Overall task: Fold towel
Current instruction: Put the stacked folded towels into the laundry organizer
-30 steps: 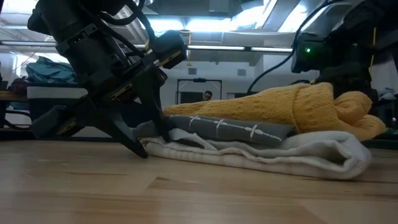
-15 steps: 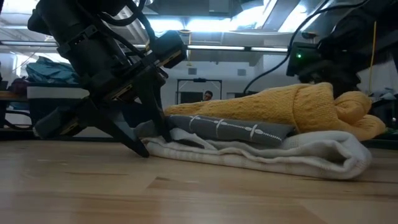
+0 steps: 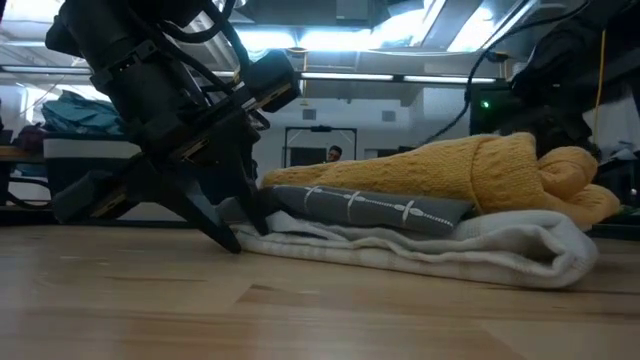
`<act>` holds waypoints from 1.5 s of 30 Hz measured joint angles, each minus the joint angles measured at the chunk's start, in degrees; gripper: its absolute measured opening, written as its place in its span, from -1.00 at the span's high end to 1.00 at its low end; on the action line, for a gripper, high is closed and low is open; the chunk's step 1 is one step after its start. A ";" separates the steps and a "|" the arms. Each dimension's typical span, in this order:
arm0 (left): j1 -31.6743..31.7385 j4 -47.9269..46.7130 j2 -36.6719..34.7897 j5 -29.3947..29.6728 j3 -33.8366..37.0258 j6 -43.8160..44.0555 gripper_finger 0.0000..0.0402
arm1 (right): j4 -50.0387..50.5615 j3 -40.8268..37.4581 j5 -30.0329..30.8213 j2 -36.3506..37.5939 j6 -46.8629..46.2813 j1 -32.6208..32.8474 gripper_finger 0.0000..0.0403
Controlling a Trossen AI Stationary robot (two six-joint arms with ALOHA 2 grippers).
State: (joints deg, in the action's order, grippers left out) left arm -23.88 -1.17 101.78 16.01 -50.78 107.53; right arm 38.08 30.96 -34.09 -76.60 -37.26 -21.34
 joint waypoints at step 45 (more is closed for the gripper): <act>-2.08 -16.13 -2.34 11.80 -0.04 1.40 0.43 | 2.68 0.00 2.20 -0.15 3.09 -0.99 0.12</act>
State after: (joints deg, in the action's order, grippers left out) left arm -25.96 -17.30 99.44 27.81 -50.83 108.93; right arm 40.77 30.96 -31.88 -76.75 -34.17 -22.34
